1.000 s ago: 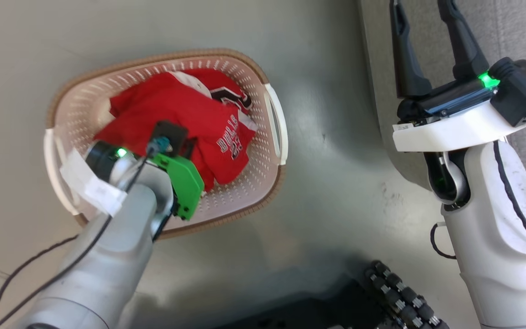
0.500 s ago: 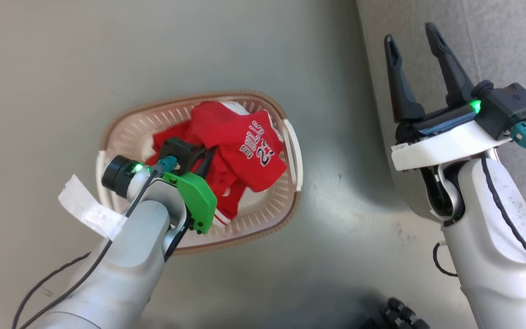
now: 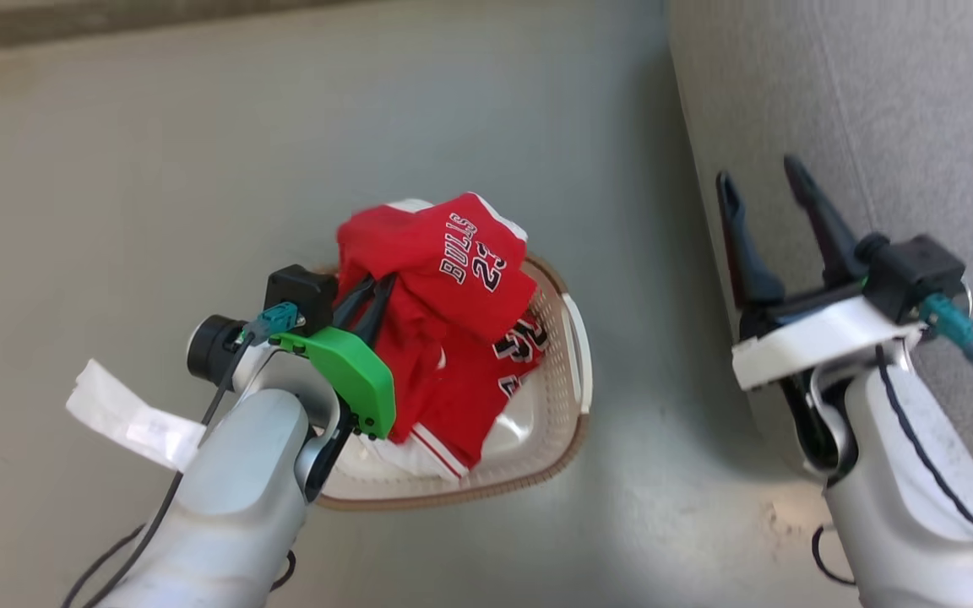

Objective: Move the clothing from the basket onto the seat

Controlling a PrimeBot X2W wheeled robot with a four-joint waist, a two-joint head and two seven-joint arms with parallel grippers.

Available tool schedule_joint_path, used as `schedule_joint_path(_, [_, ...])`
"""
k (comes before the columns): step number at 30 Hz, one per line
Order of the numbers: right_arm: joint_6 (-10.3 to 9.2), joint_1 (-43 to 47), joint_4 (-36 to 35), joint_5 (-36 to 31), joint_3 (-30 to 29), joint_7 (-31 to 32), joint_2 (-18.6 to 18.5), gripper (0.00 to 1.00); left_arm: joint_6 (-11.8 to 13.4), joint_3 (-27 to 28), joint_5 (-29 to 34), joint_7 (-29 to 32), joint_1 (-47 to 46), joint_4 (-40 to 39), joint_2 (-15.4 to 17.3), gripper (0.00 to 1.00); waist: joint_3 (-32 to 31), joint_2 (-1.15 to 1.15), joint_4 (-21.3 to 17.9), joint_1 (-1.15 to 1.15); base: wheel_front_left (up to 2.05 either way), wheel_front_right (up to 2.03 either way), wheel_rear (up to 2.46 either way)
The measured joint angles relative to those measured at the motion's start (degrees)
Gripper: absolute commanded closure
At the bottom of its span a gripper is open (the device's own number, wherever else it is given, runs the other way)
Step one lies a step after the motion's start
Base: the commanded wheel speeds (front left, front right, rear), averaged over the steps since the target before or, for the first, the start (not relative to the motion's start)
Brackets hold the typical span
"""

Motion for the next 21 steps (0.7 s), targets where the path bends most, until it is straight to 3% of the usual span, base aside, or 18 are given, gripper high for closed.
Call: schedule_joint_path(21, [0.52, 10.39, 5.88, 1.13, 2.88, 0.0, 0.69, 0.0, 0.38, 9.21, 0.73, -0.15, 10.11, -20.71, 2.33, 1.0, -18.15, 0.0, 2.48, 0.0, 0.0, 0.0, 0.0])
